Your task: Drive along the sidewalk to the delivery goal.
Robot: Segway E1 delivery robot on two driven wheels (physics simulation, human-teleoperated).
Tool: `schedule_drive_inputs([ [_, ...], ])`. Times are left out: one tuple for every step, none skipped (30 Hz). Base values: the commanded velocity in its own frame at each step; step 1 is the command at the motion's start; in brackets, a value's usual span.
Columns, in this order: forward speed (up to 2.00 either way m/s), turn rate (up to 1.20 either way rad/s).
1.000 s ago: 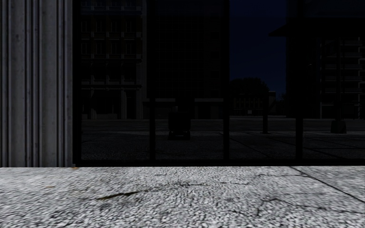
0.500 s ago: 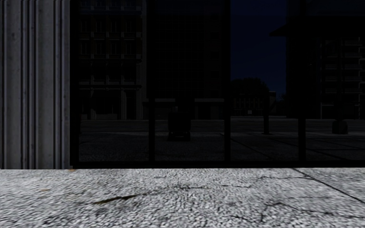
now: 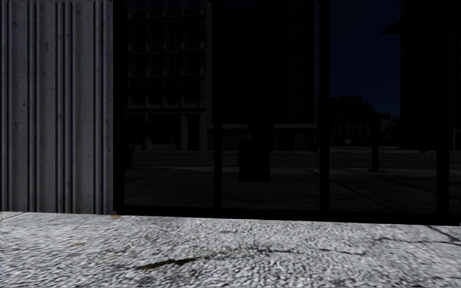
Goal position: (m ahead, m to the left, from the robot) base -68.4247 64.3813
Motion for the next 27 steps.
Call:
schedule_drive_inputs([
  [0.46,0.47],
  [0.46,0.47],
  [0.46,0.47],
  [0.46,0.47],
  [0.46,0.47],
  [0.46,0.47],
  [0.46,0.47],
  [0.46,0.47],
  [0.46,0.47],
  [0.46,0.48],
  [0.46,0.51],
  [0.46,0.52],
  [0.46,0.53],
  [0.46,0.53],
  [0.46,0.53],
  [0.46,0.53],
  [0.46,0.53],
  [0.46,0.53],
  [0.47,0.53],
  [0.47,0.53],
  [0.47,0.53],
  [0.48,0.53],
  [0.49,0.53],
  [0.51,0.53],
  [0.59,0.53],
  [0.64,0.53],
  [0.67,0.53],
])
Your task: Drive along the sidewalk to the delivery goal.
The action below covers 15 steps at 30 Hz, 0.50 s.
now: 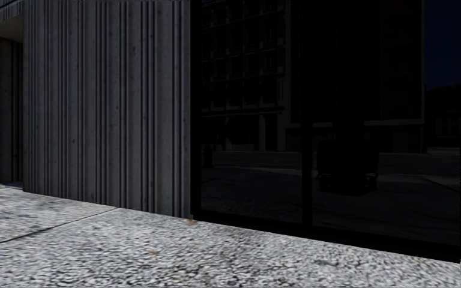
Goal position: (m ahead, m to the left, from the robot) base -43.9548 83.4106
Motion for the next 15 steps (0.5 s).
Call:
schedule_drive_inputs([
  [0.67,0.53],
  [0.68,0.53],
  [0.68,0.53],
  [0.69,0.53],
  [0.73,0.53],
  [0.74,0.53],
  [0.75,0.53],
  [0.75,0.53],
  [0.75,0.53],
  [0.75,0.53],
  [0.75,0.53],
  [0.75,0.53],
  [0.76,0.53],
  [0.76,0.53],
  [0.76,0.53],
])
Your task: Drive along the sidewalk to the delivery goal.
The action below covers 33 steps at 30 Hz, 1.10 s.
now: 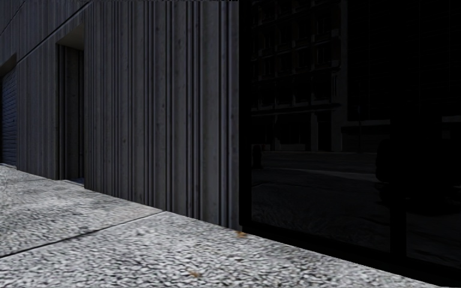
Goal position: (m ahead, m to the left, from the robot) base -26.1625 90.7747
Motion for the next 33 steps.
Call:
schedule_drive_inputs([
  [0.76,0.53],
  [0.76,0.53],
  [0.76,0.53],
  [0.76,0.53],
  [0.76,0.53],
  [0.76,0.53],
  [0.76,0.53],
  [0.76,0.53],
  [0.76,0.53],
  [0.76,0.53],
  [0.77,0.53],
  [0.77,0.53],
  [0.78,0.53],
  [0.79,0.53],
  [0.8,0.53],
  [0.81,0.53],
  [0.81,0.53],
  [0.82,0.53],
  [0.83,0.53],
  [0.84,0.53],
  [0.85,0.56],
  [0.86,0.56],
  [0.88,0.57],
  [0.89,0.57],
  [0.89,0.57],
  [0.89,0.57],
  [0.91,0.57],
  [0.93,0.57],
  [0.94,0.57],
  [0.94,0.57],
  [0.95,0.57],
  [0.95,0.57],
  [0.95,0.57],
])
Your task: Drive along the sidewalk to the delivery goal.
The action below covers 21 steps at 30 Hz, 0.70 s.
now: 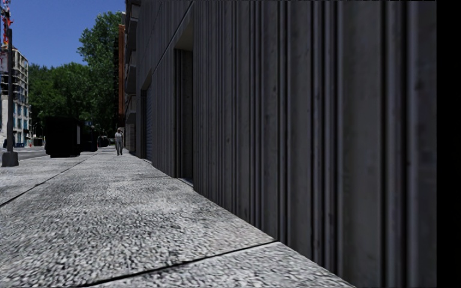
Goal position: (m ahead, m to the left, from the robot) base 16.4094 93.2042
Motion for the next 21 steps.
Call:
schedule_drive_inputs([
  [0.95,0.57],
  [0.96,0.57],
  [0.96,0.57],
  [0.96,0.57],
  [0.96,0.57],
  [0.96,0.57],
  [0.97,0.57],
  [0.98,0.57],
  [0.99,0.57],
  [0.99,0.57],
  [0.99,0.57],
  [0.99,0.57],
  [1.0,0.57],
  [1.02,0.57],
  [1.05,0.57],
  [1.1,0.57],
  [1.1,0.57],
  [1.22,0.57],
  [2.0,0.57],
  [2.0,0.57],
  [2.0,0.57],
])
